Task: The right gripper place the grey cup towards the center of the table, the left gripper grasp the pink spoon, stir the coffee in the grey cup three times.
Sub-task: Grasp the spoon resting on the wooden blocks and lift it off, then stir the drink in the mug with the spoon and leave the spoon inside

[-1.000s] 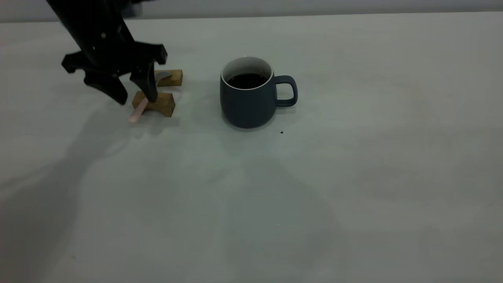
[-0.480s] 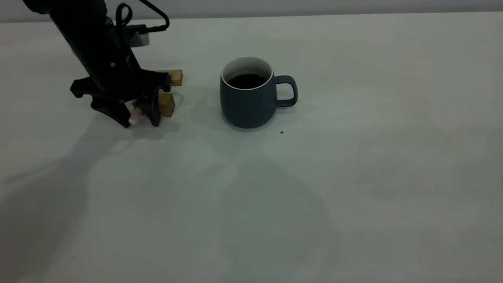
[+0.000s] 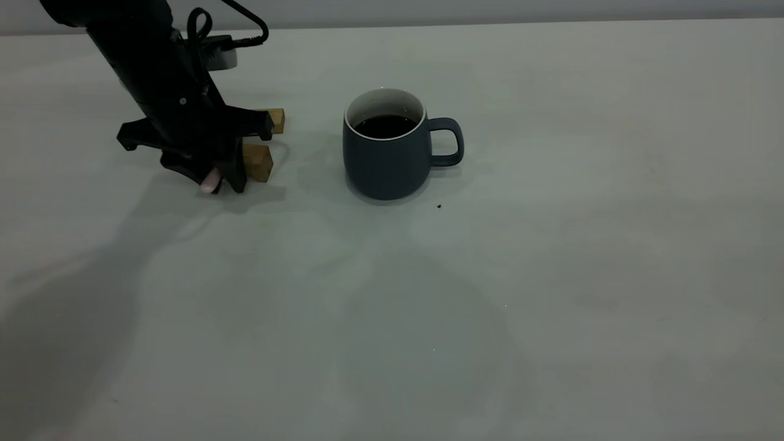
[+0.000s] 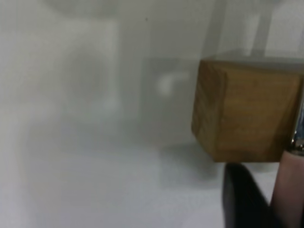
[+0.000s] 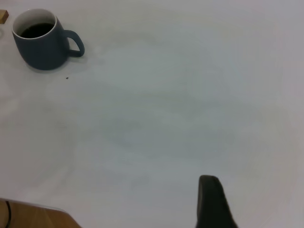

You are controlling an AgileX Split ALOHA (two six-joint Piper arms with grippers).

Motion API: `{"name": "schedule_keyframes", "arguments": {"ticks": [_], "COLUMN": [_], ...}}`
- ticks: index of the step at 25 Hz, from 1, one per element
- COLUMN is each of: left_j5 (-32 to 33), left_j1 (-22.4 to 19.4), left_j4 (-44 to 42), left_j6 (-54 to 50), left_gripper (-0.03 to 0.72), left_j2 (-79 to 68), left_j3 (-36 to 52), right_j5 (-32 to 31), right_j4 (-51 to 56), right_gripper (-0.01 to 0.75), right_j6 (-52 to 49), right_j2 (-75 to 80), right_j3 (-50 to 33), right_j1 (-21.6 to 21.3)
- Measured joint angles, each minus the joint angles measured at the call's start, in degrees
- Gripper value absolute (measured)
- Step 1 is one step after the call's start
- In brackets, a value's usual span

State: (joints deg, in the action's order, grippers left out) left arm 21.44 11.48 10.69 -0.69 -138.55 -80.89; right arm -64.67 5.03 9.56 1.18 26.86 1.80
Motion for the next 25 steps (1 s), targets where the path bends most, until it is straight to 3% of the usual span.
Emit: {"name": "schedule_keyframes", "arguments": {"ticks": [2,12,17,25], "left_j5": [0.5,16.4,23.0,33.2], "left_j1": [0.0,0.0,0.0,0.0], "left_j4": [0.0,5.6,18.6,49.3], "left_j6": [0.0,-2.7,-4.5,-11.6], "left_gripper": [0.121,0.112,0.112,0.112], "left_j2": [0.0,8.5,12.1,13.3], "left_j3": [-0.1,-8.0,-8.7,-8.7], "right_j5": [0.0,0.0,0.0,0.0], "right_j4": [0.0,0.0,0.0,0.0], "right_gripper": [0.491,0.491,0.491,0.491], "right_j6": [0.0,0.0,0.0,0.0], "right_j2": [0.0,0.0,0.0,0.0], "right_j3": [0.0,0.0,0.0,0.0], "right_j1": [0.0,0.0,0.0,0.0]}}
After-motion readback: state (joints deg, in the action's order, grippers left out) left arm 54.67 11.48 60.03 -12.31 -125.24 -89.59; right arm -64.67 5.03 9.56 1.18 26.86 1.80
